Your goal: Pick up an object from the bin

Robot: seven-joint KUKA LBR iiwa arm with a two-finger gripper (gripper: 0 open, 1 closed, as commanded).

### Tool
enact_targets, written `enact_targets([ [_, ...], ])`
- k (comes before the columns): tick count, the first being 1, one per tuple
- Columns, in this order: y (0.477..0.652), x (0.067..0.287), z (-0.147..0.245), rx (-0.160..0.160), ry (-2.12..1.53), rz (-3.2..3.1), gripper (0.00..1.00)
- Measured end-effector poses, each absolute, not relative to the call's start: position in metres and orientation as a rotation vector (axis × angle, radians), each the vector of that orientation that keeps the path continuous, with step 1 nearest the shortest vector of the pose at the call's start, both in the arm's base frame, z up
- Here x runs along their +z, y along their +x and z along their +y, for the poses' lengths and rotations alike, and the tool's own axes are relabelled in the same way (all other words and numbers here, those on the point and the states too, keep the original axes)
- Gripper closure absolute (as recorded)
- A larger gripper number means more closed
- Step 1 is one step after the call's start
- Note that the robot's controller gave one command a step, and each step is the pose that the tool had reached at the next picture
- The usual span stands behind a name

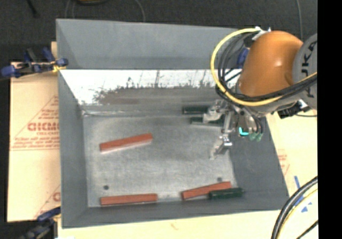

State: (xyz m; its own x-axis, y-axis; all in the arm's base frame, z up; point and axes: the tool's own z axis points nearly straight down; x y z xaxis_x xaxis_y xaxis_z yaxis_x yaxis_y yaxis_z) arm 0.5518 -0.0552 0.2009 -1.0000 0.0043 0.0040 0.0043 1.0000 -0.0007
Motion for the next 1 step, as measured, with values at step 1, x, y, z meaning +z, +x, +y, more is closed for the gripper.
enact_targets([
  [1,0.5535,0.2053,-0.0551,0.003,-0.002,-3.145,1.0],
])
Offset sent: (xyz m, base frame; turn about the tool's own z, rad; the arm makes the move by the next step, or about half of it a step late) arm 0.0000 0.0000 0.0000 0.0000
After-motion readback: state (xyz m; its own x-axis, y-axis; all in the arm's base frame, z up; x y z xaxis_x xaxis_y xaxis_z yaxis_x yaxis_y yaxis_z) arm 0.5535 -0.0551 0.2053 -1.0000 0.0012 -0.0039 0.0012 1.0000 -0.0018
